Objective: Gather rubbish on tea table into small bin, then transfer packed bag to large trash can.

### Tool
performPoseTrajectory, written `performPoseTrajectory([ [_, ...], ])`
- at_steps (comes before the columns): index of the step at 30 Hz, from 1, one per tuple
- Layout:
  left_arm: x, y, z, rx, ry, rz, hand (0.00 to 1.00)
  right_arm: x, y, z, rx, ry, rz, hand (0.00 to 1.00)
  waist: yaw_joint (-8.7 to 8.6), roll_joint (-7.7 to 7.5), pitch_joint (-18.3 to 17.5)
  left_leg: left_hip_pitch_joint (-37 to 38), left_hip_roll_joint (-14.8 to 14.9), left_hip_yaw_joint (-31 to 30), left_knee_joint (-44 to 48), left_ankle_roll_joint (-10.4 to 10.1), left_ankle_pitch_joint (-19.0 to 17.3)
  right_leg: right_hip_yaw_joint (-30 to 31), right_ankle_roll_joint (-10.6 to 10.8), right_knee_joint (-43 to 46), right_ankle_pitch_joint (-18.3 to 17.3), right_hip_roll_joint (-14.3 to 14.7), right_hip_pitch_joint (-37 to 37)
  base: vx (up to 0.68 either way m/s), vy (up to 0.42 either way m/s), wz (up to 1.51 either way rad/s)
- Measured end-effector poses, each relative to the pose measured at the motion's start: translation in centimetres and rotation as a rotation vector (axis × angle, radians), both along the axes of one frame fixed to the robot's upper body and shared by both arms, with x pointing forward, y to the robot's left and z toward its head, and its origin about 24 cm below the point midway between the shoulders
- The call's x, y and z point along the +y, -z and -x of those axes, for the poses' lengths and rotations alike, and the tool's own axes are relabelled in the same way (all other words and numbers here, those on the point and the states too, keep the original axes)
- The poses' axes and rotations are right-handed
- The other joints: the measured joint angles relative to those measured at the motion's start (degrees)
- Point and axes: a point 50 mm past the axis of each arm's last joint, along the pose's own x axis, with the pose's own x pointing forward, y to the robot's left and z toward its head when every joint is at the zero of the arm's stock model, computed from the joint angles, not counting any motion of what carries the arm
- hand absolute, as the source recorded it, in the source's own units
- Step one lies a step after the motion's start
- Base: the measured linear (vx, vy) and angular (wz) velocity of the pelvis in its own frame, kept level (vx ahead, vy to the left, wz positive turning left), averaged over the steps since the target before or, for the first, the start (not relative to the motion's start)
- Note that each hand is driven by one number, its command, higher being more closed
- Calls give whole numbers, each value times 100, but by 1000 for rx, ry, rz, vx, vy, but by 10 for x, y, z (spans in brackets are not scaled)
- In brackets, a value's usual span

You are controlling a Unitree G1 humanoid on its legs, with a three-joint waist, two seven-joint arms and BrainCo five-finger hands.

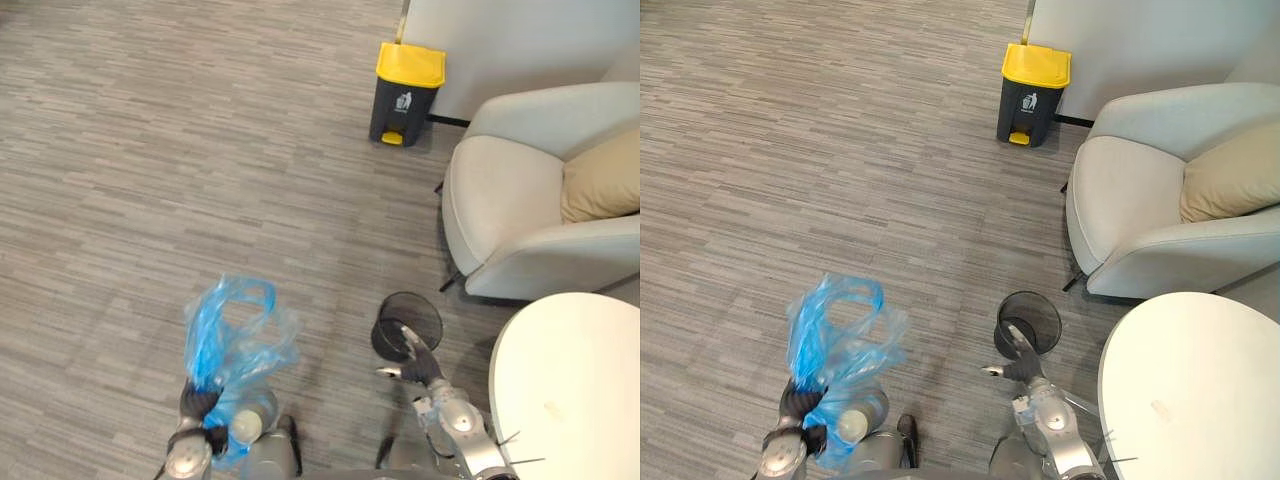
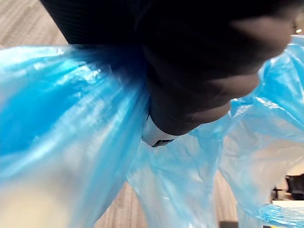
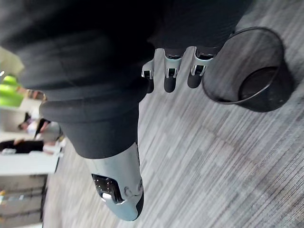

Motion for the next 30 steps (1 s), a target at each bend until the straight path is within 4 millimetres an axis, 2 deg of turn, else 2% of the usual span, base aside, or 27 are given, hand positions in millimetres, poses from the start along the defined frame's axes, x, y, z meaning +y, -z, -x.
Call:
performPoseTrajectory([
  [2, 4, -2, -3, -11, -8, 3, 100, -12, 8, 7, 39, 77, 14, 0, -111, -35, 107, 88, -23, -236, -48, -2, -122, -85, 69, -937, -62, 279, -235, 257, 0, 48],
  [5, -1, -5, -18, -44, 19, 23, 100, -26, 21, 22, 120, 164, 39, 0, -280, 20, 234, 374, -92, -568, -48, -165, -429, -109, 250, -2143, 95, 478, -300, 325, -88, 62],
  [6, -2, -6, -23, -55, 26, 24, 100, -28, 23, 28, 138, 180, 43, 0, -304, 10, 229, 421, -124, -620, -40, -202, -496, 2, 247, -2157, 100, 479, -321, 410, -198, 90],
  [7, -5, -7, -27, -64, 42, 26, 100, -33, 28, 39, 174, 207, 48, 0, -406, 7, 228, 506, -184, -825, 25, -256, -686, 159, 192, -1921, 70, 453, -347, 547, -304, 97],
  [8, -8, -7, -28, -65, 47, 34, 100, -37, 32, 51, 213, 230, 52, 0, -504, 13, 179, 752, -97, -951, 10, -357, -858, 126, 13, -1559, 98, 516, -265, 506, -290, 94],
  [9, -10, -6, -26, -63, 45, 41, 100, -39, 33, 55, 222, 236, 56, 0, -523, 91, 149, 863, 19, -931, 149, -477, -890, 81, -39, -1440, 73, 575, -179, 574, -264, 67],
  [10, -14, -6, -26, -71, 47, 57, 100, -41, 33, 58, 226, 251, 58, 0, -545, 334, 159, 515, 360, -706, 1179, -660, -908, -85, -204, -1249, -189, 779, -50, 607, -275, 14],
  [11, -18, -9, -31, -96, 57, 70, 100, -39, 31, 54, 213, 247, 52, 0, -460, 433, 217, 99, 721, -491, 2414, -770, -477, -137, -415, -1204, -348, 1011, 177, 613, -285, -9],
  [12, -19, -11, -32, -104, 59, 76, 100, -38, 29, 52, 200, 248, 47, 0, -400, 461, 234, -85, 872, -438, 2984, -703, -120, -125, -509, -1228, -448, 1131, 329, 636, -325, -45],
  [13, -23, -11, -31, -109, 59, 88, 100, -36, 24, 47, 170, 251, 33, 0, -285, 461, 254, -386, 1120, -305, 3738, -707, -145, -70, -608, -1360, -597, 1321, 723, 517, -236, -35],
  [14, -25, -11, -33, -118, 62, 94, 100, -35, 21, 43, 148, 254, 30, 0, -259, 450, 261, -483, 1178, -204, 3924, -664, -172, -24, -659, -1471, -647, 1388, 930, 632, -253, -35],
  [15, -30, -15, -37, -146, 65, 107, 100, -36, 12, 36, 99, 262, 19, 0, -204, 392, 283, -702, 1170, -13, 4072, -442, -305, 113, -721, -1774, -734, 1471, 1352, 614, -189, -34],
  [16, -33, -20, -41, -174, 81, 118, 100, -36, 4, 28, 49, 268, 13, 0, -155, 253, 302, -955, 1029, 218, 3982, -256, -419, 285, -744, -2065, -794, 1471, 1705, 605, -157, -42],
  [17, -34, -22, -42, -183, 88, 119, 100, -35, 1, 24, 26, 270, 11, 0, -80, 226, 296, -1113, 936, 295, 3863, -205, -450, 392, -746, -2210, -795, 1472, 1875, 723, -99, -68],
  [18, -35, -24, -42, -194, 95, 118, 100, -36, -4, 18, -4, 273, 15, 0, 22, 152, 283, -1406, 718, 358, 3498, -205, -450, 634, -748, -2527, -796, 1463, 2167, 722, -27, -91],
  [19, -37, -27, -43, -204, 105, 121, 100, -38, -8, 13, -25, 281, 16, 0, 129, 108, 299, -1690, 449, 291, 2917, -228, -433, 848, -748, -2804, -796, 1423, 2447, 604, -7, -97],
  [20, -38, -27, -44, -208, 112, 125, 100, -38, -8, 11, -29, 287, 16, 0, 158, 103, 300, -1808, 305, 184, 2488, -288, -391, 925, -747, -2900, -796, 1397, 2556, 604, 102, -123],
  [21, -39, -25, -42, -198, 121, 129, 100, -40, -6, 7, -22, 292, 21, 0, 276, 155, 261, -1894, 52, -119, 1117, -568, -12, 1200, -686, -2991, -835, 1399, 2768, 634, 190, -123],
  [22, -39, -24, -38, -187, 119, 128, 100, -41, -3, 7, -3, 291, 31, 0, 324, 244, 213, -1862, 18, -347, 438, -519, 402, 1409, -510, -2982, -963, 1460, 2888, 774, 255, -140],
  [23, -40, -21, -34, -172, 122, 128, 100, -40, 1, 9, 17, 296, 30, 0, 409, 210, 168, -1847, -10, -449, 653, -489, 864, 1592, -403, -2912, -1143, 1450, 2988, 681, 248, -120],
  [24, -38, -19, -31, -153, 121, 122, 100, -33, 8, 11, 52, 302, 8, 0, 432, 7, 49, -1906, -61, -348, 1118, -310, 684, 1776, -302, -2634, -1344, 1270, 2946, 696, 217, -92],
  [25, -35, -20, -33, -154, 132, 110, 100, -27, 12, 16, 68, 305, -10, 0, 327, -142, -50, -1849, -110, -143, 1440, -181, 305, 1882, -205, -1823, -1349, 1117, 2678, 825, 237, -77],
  [26, -40, -21, -37, -161, 154, 118, 100, -24, 14, 17, 77, 296, -7, 0, 255, -185, -45, -1573, -119, 50, 1600, -46, -3, 1860, 547, -539, -1016, 1007, 2232, 685, 200, -52],
  [27, -43, -21, -38, -161, 164, 121, 100, -22, 14, 17, 80, 291, -5, 0, 226, -196, -29, -1356, -141, 110, 1603, -9, -161, 1853, 1091, 175, -708, 941, 1967, 654, 207, -65],
  [28, -45, -20, -39, -151, 178, 122, 100, -19, 17, 18, 92, 283, -4, 0, 157, -190, 21, -846, -187, 196, 1550, 48, -280, 1692, 1122, 1431, -625, 860, 1529, 618, 178, -60],
  [29, -46, -19, -38, -146, 184, 122, 100, -18, 17, 18, 95, 282, -6, 0, 72, -116, 65, -223, -177, 268, 1290, 81, -335, 1302, 707, 2014, -791, 775, 1212, 597, 162, -60],
  [30, -46, -20, -39, -149, 185, 121, 100, -18, 17, 18, 94, 280, -4, 0, 61, -68, 86, 106, -156, 331, 1040, 84, -337, 1043, 492, 2075, -906, 750, 1033, 574, 120, -66],
])
